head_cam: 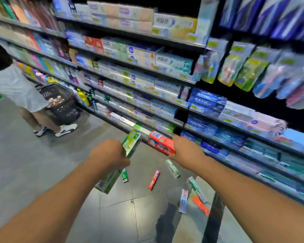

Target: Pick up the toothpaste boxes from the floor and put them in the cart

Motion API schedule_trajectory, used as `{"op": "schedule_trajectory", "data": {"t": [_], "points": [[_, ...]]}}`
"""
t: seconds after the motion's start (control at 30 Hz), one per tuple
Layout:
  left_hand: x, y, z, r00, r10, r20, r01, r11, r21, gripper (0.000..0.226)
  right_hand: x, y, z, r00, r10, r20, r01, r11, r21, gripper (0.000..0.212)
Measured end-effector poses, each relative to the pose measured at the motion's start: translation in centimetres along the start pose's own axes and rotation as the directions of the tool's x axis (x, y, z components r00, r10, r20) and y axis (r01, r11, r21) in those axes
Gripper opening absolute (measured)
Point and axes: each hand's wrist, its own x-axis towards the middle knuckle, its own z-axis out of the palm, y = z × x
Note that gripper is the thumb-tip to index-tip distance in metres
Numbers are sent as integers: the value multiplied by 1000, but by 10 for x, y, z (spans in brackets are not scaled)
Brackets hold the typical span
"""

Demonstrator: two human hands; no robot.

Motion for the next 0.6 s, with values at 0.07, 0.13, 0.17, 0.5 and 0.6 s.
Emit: {"op": "schedule_trajectory", "data": {"t": [0.07,0.13,0.17,0.5,0.6], "points": [[1,36,-13,994,106,-23,-105,994,31,35,-20,27,-16,996,71,-60,-73,997,-22,48],[0,79,-24,979,200,-37,-197,977,82,36,-40,58,-31,983,156,-101,-159,987,-23,47],[-1,101,-27,969,244,-40,-238,964,118,38,-51,75,-38,973,197,-119,-201,979,-22,48],[-62,400,-15,711,701,55,-685,671,284,35,-243,311,-77,728,655,-201,-635,755,163,45],[-102,493,0,596,797,99,-777,542,318,41,-318,378,-81,614,766,-190,-730,642,233,42]]}}
